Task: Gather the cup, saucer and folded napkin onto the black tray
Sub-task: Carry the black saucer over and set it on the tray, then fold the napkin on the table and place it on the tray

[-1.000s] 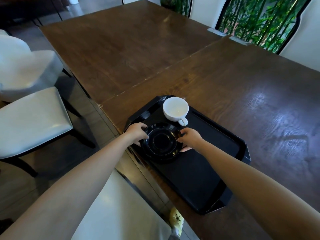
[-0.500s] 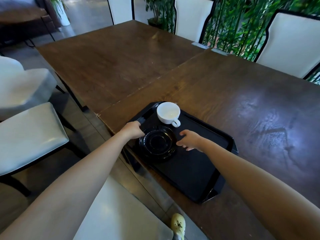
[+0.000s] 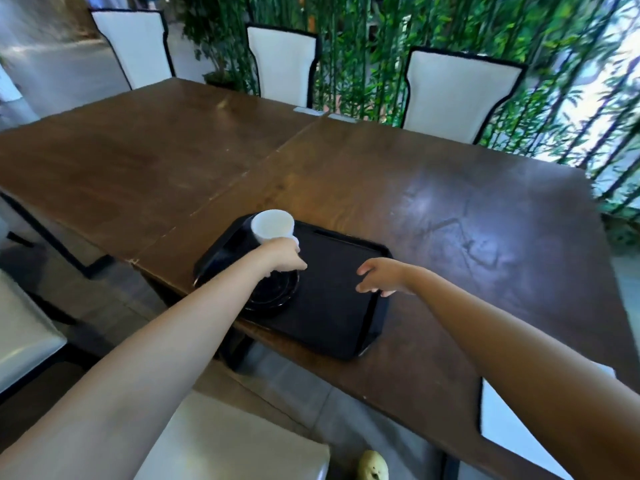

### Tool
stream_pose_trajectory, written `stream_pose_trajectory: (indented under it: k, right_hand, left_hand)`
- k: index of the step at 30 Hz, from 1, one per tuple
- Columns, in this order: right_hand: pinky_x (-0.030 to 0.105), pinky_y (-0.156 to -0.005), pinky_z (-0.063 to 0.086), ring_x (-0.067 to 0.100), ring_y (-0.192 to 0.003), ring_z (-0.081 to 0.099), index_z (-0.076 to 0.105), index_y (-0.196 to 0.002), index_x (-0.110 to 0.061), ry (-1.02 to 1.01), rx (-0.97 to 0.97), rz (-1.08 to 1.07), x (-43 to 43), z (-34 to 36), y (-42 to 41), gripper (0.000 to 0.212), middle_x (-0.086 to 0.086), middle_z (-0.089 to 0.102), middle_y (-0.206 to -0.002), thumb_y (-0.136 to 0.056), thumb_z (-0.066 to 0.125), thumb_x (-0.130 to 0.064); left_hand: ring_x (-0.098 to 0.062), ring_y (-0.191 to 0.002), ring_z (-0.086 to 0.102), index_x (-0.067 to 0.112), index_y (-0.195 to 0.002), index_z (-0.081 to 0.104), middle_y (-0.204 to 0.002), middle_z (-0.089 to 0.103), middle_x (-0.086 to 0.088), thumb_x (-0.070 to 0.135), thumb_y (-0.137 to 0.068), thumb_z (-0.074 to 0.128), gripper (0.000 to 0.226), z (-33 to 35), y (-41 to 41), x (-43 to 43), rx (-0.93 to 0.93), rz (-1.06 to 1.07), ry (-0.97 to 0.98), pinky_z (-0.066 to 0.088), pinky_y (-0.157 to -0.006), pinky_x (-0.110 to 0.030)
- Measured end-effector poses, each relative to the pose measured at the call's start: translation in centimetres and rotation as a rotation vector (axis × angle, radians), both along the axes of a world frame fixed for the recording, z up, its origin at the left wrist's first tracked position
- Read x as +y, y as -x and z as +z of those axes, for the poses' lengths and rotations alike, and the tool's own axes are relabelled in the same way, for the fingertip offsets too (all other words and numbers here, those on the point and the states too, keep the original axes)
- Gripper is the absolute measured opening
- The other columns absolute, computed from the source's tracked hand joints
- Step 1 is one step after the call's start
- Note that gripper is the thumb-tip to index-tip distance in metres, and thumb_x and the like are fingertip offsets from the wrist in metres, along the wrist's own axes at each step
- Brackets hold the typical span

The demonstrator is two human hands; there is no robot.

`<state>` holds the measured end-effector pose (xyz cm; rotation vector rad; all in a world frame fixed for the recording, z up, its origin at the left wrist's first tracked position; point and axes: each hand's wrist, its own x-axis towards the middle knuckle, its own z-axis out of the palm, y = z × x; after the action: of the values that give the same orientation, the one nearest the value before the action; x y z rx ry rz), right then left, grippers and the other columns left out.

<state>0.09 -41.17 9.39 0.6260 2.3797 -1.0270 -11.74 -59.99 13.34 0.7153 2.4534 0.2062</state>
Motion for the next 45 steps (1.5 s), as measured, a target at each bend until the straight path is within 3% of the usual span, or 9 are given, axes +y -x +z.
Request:
stream_pose_trajectory:
  k: [3, 15, 22, 28, 32, 34, 40, 43, 45]
  right_hand:
    - [0.035, -0.089, 0.054, 0.023, -0.104, 0.059, 0.046, -0.134, -0.013, 0.005, -0.053, 0.003, 2.3, 1.2, -3.6, 0.05, 0.008, 0.059, -0.114, -0.088, 0.061, -0.023]
    - [0.036, -0.088, 0.053, 0.021, -0.105, 0.063, 0.055, -0.125, -0.013, -0.045, -0.164, -0.207, 13.1, 3.5, -19.8, 0.037, 0.002, 0.061, -0.102, -0.089, 0.059, -0.022]
    - [0.033, -0.082, 0.054, 0.021, -0.106, 0.064, 0.056, -0.125, -0.012, -0.055, -0.176, -0.329, 19.0, 1.8, -29.0, 0.035, 0.003, 0.06, -0.104, -0.091, 0.055, -0.022]
    - [0.032, -0.069, 0.055, 0.028, -0.103, 0.061, 0.049, -0.131, -0.008, -0.16, -0.16, -0.399, 23.0, -2.0, -33.7, 0.044, 0.013, 0.057, -0.119, -0.09, 0.056, -0.022]
    - [0.032, -0.088, 0.045, 0.032, -0.118, 0.054, 0.045, -0.133, -0.003, -0.309, -0.114, -0.381, 23.8, -5.0, -34.5, 0.049, 0.017, 0.054, -0.133, -0.09, 0.056, -0.024]
    - [0.032, -0.082, 0.041, 0.035, -0.116, 0.053, 0.043, -0.13, 0.0, -0.318, -0.095, -0.447, 23.9, -6.4, -34.4, 0.048, 0.021, 0.053, -0.13, -0.09, 0.056, -0.025]
    - [0.033, -0.081, 0.042, 0.037, -0.113, 0.052, 0.045, -0.123, 0.005, -0.265, -0.013, -0.765, 24.4, -8.6, -32.6, 0.049, 0.025, 0.049, -0.129, -0.087, 0.058, -0.024]
    - [0.029, -0.072, 0.037, 0.034, -0.103, 0.055, 0.046, -0.116, 0.003, -0.182, 0.011, -0.873, 24.5, -9.4, -32.2, 0.04, 0.02, 0.052, -0.117, -0.084, 0.058, -0.017]
    - [0.026, -0.059, 0.034, 0.025, -0.073, 0.052, 0.048, -0.083, -0.006, -0.163, 0.038, -0.913, 24.5, -9.4, -32.1, 0.01, 0.01, 0.049, -0.083, -0.081, 0.056, -0.01]
  left_hand:
    - [-0.022, -0.105, 0.06, 0.016, -0.137, 0.043, -0.125, 0.057, -0.007, 0.032, -0.091, 0.054, 0.05, 0.9, -2.5, 3.5, -0.123, -0.076, -0.052, 0.056, -0.085, -0.039]
    - [-0.02, -0.093, 0.058, 0.012, -0.136, 0.043, -0.127, 0.056, -0.009, 0.028, -0.091, 0.056, 0.049, 1.3, -14.0, 19.2, -0.277, -0.416, -0.059, 0.054, -0.085, -0.042]
    - [-0.026, -0.106, 0.06, 0.011, -0.139, 0.039, -0.131, 0.054, -0.012, 0.026, -0.091, 0.056, 0.053, -1.0, -21.3, 26.2, -0.317, -0.475, -0.014, 0.054, -0.084, -0.041]
    - [-0.029, -0.11, 0.058, 0.012, -0.143, 0.033, -0.134, 0.051, -0.014, 0.022, -0.09, 0.055, 0.059, -4.7, -24.3, 29.3, -0.277, -0.353, 0.002, 0.054, -0.087, -0.043]
    - [-0.03, -0.115, 0.054, 0.014, -0.144, 0.028, -0.143, 0.041, -0.012, 0.02, -0.09, 0.051, 0.059, -7.4, -24.6, 29.3, -0.187, -0.228, 0.008, 0.055, -0.082, -0.038]
    - [-0.03, -0.115, 0.054, 0.012, -0.143, 0.029, -0.143, 0.041, -0.012, 0.019, -0.09, 0.05, 0.058, -8.6, -24.5, 29.3, -0.191, -0.172, 0.007, 0.056, -0.08, -0.037]
    - [-0.028, -0.097, 0.059, 0.006, -0.121, 0.055, -0.11, 0.058, -0.011, 0.011, -0.088, 0.053, 0.034, -11.4, -24.1, 30.1, -0.232, 0.025, -0.164, 0.057, -0.075, -0.036]
    - [-0.025, -0.087, 0.056, 0.01, -0.084, 0.058, -0.08, 0.054, -0.005, 0.004, -0.087, 0.052, 0.008, -12.4, -24.1, 30.4, -0.286, 0.121, -0.24, 0.055, -0.072, -0.035]
    - [-0.025, -0.087, 0.058, 0.005, -0.085, 0.059, -0.088, 0.059, -0.01, 0.001, -0.087, 0.051, 0.008, -12.8, -23.9, 30.5, -0.345, 0.151, -0.274, 0.053, -0.071, -0.034]
